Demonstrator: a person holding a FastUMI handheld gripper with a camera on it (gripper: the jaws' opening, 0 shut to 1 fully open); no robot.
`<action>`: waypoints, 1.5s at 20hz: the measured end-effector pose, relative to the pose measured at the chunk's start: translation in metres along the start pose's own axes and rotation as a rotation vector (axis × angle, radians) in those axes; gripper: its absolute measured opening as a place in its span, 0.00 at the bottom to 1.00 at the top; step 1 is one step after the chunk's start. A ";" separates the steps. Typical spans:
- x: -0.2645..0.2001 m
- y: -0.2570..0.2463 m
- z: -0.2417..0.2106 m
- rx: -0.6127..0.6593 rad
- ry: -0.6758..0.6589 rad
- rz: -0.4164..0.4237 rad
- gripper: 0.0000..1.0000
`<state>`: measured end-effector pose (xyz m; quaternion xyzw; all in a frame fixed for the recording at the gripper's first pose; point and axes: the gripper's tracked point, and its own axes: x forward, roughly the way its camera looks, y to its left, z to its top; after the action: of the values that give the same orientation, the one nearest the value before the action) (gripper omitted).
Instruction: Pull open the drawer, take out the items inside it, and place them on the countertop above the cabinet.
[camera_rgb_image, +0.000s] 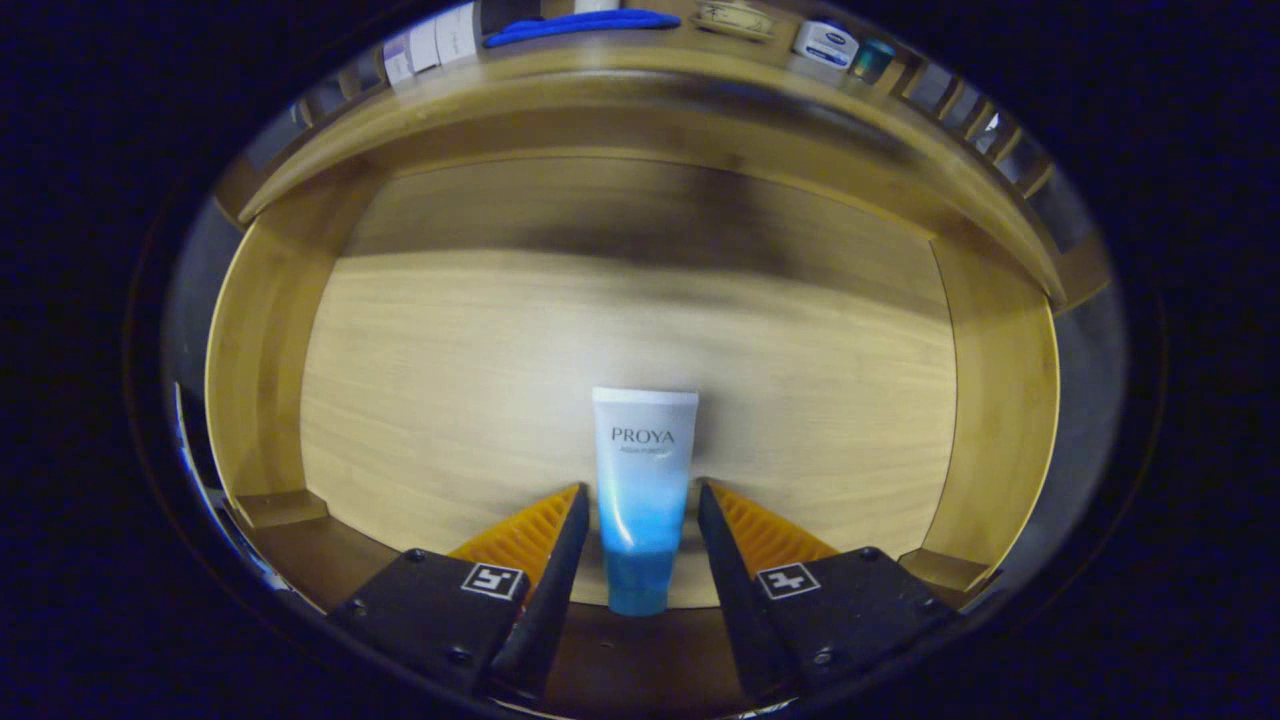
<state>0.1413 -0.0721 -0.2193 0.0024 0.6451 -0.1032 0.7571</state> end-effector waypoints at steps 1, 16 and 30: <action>-0.001 0.001 0.001 0.005 -0.016 0.003 0.70; -0.103 -0.004 0.034 -0.004 -0.289 0.027 0.47; -0.163 -0.002 0.140 0.010 -0.480 0.072 0.46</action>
<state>0.2542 -0.0679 -0.0367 0.0045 0.4458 -0.0770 0.8918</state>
